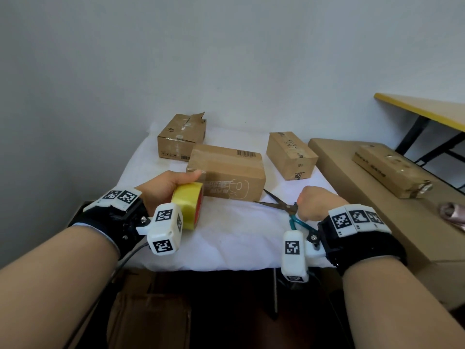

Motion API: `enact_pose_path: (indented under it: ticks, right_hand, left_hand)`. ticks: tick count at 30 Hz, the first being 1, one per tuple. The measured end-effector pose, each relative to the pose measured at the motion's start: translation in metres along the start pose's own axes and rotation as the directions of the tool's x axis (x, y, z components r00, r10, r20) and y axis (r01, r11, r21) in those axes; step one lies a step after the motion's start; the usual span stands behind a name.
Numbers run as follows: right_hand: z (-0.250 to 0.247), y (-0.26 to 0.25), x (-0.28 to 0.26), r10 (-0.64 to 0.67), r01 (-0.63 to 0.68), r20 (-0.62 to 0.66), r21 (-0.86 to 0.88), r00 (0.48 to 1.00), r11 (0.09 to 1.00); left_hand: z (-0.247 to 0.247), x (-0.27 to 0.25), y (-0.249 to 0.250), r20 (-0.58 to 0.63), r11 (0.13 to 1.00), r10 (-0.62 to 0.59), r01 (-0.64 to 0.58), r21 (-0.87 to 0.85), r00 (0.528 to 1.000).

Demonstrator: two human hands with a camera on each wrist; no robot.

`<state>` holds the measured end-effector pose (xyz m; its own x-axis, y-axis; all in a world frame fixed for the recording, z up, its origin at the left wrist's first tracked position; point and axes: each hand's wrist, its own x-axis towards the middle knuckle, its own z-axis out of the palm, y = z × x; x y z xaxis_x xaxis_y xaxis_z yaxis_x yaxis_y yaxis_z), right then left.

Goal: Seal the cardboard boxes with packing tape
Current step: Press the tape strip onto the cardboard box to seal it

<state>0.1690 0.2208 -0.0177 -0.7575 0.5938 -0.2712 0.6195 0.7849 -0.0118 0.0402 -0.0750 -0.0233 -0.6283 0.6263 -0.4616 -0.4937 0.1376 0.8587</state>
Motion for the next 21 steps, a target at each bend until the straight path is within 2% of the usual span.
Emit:
enact_pose_path:
  ticks: [4,9,13,16,21]
  right_hand:
    - [0.006,-0.005,-0.011,0.005,-0.005,-0.001,-0.041,1.0,0.999]
    - [0.011,-0.012,-0.021,0.112,-0.113,0.006,0.01,0.994,0.994]
    - [0.012,-0.013,-0.021,0.087,-0.086,-0.021,0.028,0.996,0.996]
    - [0.011,-0.013,-0.024,0.115,-0.115,-0.03,0.016,0.993,0.993]
    - [0.008,-0.008,-0.035,-0.018,0.013,-0.036,-0.118,0.999,0.993]
  left_hand:
    - [0.005,-0.001,-0.002,-0.029,1.0,-0.007,0.007,0.021,1.0]
    - [0.007,-0.003,-0.003,-0.037,0.999,-0.002,0.003,0.037,0.999]
    - [0.007,-0.005,-0.003,-0.031,0.999,-0.006,0.007,0.032,1.0]
    - [0.005,-0.004,-0.003,-0.029,1.0,0.015,-0.014,0.024,0.999]
    - [0.0,-0.01,-0.003,0.033,0.996,0.013,-0.016,0.086,0.999]
